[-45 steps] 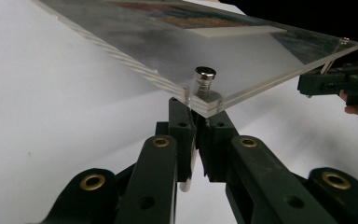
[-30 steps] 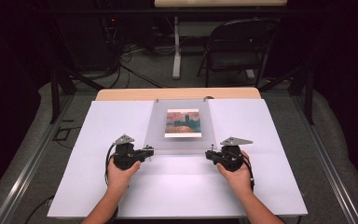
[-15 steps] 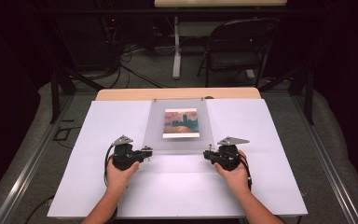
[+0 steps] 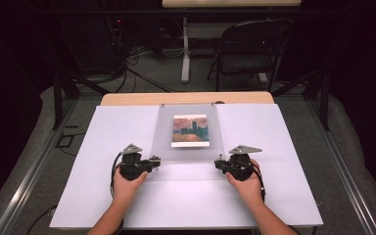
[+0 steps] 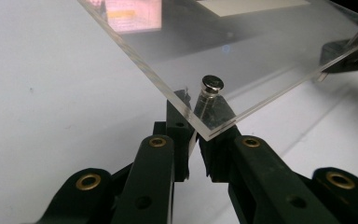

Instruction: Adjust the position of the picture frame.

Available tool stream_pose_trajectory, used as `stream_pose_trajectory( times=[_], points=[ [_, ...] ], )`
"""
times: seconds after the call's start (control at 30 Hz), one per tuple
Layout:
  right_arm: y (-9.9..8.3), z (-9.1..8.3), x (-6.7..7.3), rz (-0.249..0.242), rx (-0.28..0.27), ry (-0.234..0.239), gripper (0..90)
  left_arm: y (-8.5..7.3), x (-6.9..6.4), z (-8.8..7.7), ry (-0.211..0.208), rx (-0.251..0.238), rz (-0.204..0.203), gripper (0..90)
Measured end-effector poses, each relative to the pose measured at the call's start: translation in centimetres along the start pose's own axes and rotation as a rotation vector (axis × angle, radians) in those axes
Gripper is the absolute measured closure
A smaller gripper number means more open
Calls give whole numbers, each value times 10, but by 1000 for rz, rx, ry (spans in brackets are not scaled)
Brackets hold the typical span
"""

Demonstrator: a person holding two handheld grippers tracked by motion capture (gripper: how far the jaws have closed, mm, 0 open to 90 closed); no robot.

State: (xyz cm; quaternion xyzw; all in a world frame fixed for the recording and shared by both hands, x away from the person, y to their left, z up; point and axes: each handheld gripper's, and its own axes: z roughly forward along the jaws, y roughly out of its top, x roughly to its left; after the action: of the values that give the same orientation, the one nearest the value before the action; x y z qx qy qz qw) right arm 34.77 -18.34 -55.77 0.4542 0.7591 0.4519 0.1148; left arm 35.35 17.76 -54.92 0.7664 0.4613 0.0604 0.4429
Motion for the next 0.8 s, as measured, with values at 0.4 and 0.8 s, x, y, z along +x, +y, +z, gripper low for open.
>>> stream_pose_trajectory(
  times=[0.4,0.8],
  points=[
    [1,-5,1,-14,-4,-10,840,-2,0,2,9,14,2,822],
    [1,-5,2,-24,6,-12,849,-3,-2,2,20,13,8,826]
  ],
)
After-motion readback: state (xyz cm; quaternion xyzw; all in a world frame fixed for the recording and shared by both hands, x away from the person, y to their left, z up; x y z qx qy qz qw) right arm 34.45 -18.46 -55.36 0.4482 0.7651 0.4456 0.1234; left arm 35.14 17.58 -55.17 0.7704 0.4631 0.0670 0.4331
